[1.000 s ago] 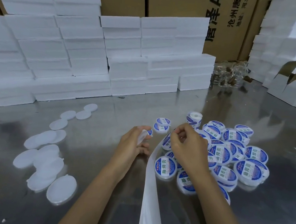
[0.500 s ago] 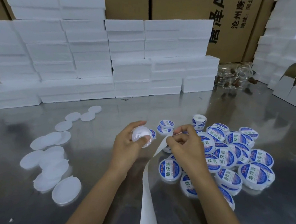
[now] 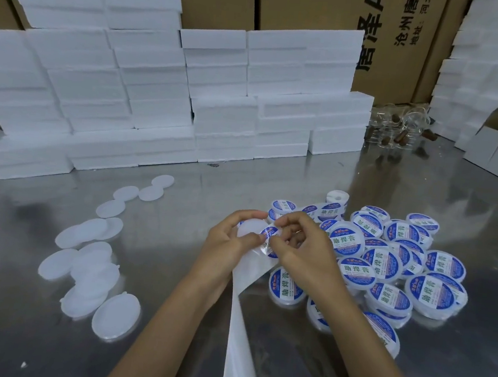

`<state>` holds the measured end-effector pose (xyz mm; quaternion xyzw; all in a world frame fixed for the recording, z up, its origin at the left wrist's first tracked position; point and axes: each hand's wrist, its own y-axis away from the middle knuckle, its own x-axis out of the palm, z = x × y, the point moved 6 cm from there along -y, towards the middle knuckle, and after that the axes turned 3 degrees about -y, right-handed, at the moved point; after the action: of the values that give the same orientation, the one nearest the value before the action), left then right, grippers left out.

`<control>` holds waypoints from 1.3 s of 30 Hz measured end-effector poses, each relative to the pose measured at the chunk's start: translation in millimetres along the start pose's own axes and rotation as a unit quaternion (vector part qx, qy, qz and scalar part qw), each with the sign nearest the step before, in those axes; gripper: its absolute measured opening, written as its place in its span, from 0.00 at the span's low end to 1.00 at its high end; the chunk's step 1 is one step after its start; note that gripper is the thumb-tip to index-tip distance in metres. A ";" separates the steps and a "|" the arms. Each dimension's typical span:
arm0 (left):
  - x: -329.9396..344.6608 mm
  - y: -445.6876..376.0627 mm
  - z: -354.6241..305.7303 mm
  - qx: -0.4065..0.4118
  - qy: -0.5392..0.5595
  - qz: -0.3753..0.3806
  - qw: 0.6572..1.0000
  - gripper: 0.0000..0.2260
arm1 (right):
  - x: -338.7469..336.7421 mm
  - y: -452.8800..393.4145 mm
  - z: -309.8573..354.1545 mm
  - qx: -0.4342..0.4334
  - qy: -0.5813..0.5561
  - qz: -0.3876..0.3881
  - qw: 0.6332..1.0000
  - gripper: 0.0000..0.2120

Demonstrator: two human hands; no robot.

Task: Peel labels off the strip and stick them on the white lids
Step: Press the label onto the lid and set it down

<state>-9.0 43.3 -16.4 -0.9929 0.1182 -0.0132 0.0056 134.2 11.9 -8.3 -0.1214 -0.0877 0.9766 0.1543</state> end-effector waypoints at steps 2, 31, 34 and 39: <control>-2.6 0.4 -2.5 0.004 0.002 0.002 1.000 0.16 | -2.1 -0.7 -0.9 -0.006 0.043 -0.017 0.999 0.13; -12.2 0.4 -6.2 -0.017 0.028 -0.076 0.997 0.07 | 2.6 5.1 2.2 -0.005 0.092 -0.043 0.995 0.13; -14.1 -0.1 -6.9 -0.011 0.022 -0.083 0.996 0.07 | 4.6 6.7 1.8 -0.008 0.100 -0.061 0.993 0.13; -15.0 -0.4 -7.1 -0.007 0.013 -0.093 0.996 0.05 | 7.9 7.5 3.9 -0.021 0.125 -0.053 0.991 0.12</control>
<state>-23.7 47.2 -9.7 -0.9993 0.0255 -0.0258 -0.0045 123.8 6.8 -7.8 -0.2409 -0.0943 0.9422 0.2128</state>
